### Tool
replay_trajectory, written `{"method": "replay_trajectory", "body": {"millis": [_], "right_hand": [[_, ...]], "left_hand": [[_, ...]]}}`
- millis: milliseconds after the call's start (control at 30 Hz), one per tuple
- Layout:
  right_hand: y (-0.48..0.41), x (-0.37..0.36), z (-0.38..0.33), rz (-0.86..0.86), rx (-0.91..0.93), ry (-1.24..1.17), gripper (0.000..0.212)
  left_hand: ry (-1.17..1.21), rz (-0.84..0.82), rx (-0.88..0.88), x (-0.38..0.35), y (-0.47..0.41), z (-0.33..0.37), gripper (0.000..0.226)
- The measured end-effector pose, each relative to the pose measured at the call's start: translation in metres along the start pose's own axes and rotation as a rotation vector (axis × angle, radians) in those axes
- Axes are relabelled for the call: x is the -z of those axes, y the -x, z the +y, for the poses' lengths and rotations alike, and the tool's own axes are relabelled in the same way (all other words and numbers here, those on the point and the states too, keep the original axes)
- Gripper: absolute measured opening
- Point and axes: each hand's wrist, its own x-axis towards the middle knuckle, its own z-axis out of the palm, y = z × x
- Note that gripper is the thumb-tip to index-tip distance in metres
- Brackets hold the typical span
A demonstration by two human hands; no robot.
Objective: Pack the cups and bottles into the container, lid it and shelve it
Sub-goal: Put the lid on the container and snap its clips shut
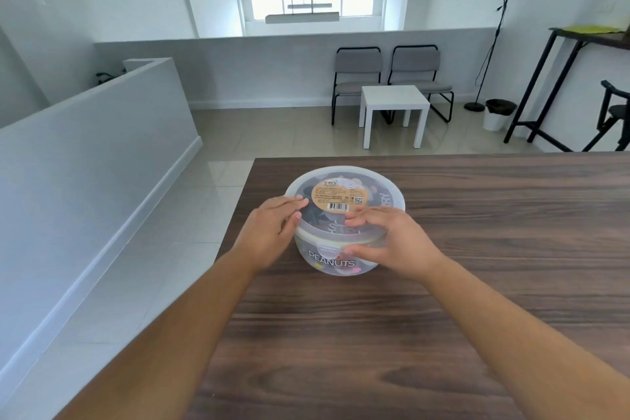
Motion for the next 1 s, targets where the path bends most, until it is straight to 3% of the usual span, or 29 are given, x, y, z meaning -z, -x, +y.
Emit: {"method": "replay_trajectory", "body": {"millis": [300, 400, 533, 633, 733, 1000], "right_hand": [[-0.008, 0.051, 0.017, -0.251, -0.111, -0.030, 0.038], [-0.014, 0.033, 0.003, -0.236, -0.117, 0.117, 0.050], [-0.003, 0.011, -0.002, -0.171, -0.041, 0.035, 0.061], [0.000, 0.022, 0.003, -0.181, -0.039, -0.041, 0.059], [0.000, 0.035, 0.009, -0.190, -0.062, -0.119, 0.055], [-0.001, 0.037, 0.020, -0.121, -0.090, -0.197, 0.045]], "left_hand": [[-0.032, 0.100, -0.052, -0.013, 0.030, 0.026, 0.037], [-0.043, 0.103, -0.041, -0.014, 0.033, 0.028, 0.034], [0.035, 0.028, -0.017, -0.006, 0.029, 0.020, 0.031], [0.168, -0.051, -0.006, 0.009, 0.019, 0.008, 0.033], [0.153, -0.091, -0.071, 0.011, 0.018, 0.006, 0.038], [0.213, -0.046, -0.099, -0.003, 0.019, 0.014, 0.039]]}}
